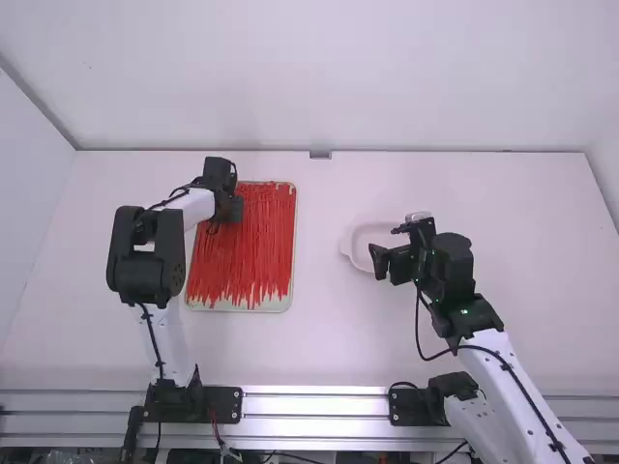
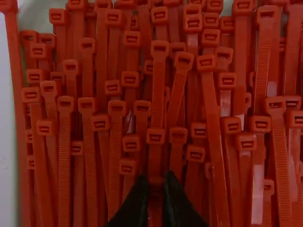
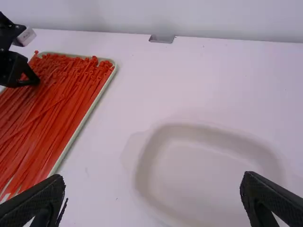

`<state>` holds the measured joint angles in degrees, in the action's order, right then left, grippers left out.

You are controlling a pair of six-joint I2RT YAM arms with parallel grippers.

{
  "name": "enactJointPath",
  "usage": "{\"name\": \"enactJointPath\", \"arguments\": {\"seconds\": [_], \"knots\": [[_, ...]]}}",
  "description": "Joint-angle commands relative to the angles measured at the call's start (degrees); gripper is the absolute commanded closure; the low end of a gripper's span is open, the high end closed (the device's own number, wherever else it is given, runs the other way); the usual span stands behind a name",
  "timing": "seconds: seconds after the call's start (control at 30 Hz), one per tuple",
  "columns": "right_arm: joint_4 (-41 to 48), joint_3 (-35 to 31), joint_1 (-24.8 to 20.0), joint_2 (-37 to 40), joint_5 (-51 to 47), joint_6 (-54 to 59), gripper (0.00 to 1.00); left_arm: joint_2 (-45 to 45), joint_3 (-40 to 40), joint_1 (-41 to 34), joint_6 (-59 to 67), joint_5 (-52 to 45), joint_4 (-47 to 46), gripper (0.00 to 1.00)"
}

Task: Fasten the cable tie

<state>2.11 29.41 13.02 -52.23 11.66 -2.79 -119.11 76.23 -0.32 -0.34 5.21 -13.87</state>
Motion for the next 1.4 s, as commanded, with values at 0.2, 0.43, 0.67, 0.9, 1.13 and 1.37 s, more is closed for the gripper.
{"name": "enactJointPath", "arguments": {"seconds": [0.2, 0.43, 0.67, 0.9, 1.13, 1.37], "knots": [[0.0, 2.4, 0.2, -0.3, 0.3, 0.0, 0.01, -0.5, 3.7, 0.3, -0.3, 0.5, -2.8, 0.98], [-0.2, 2.4, 0.1, -0.3, 0.3, 0.0, 0.01, 4.0, 7.3, 0.4, -4.8, 4.9, -5.9, 0.98], [-0.3, 2.4, 0.2, -0.3, 0.4, 0.0, 0.01, 14.5, 7.7, 0.3, -8.5, 4.4, -8.1, 0.98], [-0.4, 2.4, 0.2, -0.3, 0.3, 0.0, 0.01, 28.5, 7.7, 0.3, -7.6, -2.3, -13.1, 0.98], [-0.9, 2.4, 0.2, -0.3, 4.4, 0.0, 0.01, 44.4, -1.1, -0.5, -7.3, -3.0, -11.5, 0.98], [-3.5, 2.4, 0.2, -0.3, 12.5, 0.0, 0.01, 57.4, -17.1, -0.8, -7.8, -8.6, -0.5, 0.98]]}}
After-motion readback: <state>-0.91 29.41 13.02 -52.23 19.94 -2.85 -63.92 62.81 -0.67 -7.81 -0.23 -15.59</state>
